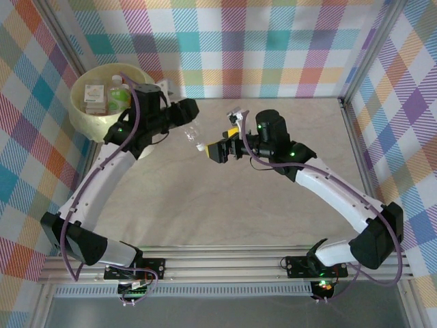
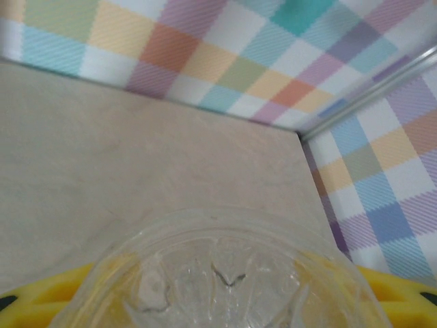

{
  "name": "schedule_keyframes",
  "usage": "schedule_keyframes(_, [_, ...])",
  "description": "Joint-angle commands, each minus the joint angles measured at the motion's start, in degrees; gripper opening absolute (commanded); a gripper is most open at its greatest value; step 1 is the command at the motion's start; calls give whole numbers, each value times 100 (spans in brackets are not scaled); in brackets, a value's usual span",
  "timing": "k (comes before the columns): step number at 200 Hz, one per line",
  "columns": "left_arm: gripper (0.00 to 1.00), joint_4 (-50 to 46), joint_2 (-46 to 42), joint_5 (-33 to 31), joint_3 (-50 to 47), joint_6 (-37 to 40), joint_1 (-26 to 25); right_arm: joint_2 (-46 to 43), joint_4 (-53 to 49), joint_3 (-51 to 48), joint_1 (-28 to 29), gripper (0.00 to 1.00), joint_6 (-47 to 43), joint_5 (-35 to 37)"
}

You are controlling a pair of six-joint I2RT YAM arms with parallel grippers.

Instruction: Put the plastic bottles in the bin

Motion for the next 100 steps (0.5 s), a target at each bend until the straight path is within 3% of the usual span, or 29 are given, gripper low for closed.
schedule_keyframes(1, [51,-166,-88,-297,249,363,245,-199,-253,-111,8,100,-233,426])
schedule_keyframes(58, [51,-330,-7,-665,832,804,874,-321,-749,-86,8,100,87,2782])
schedule_keyframes(100, [50,-218,124,-969,1206,1107,1405,-364,-725,-160,-9,100,377,3107])
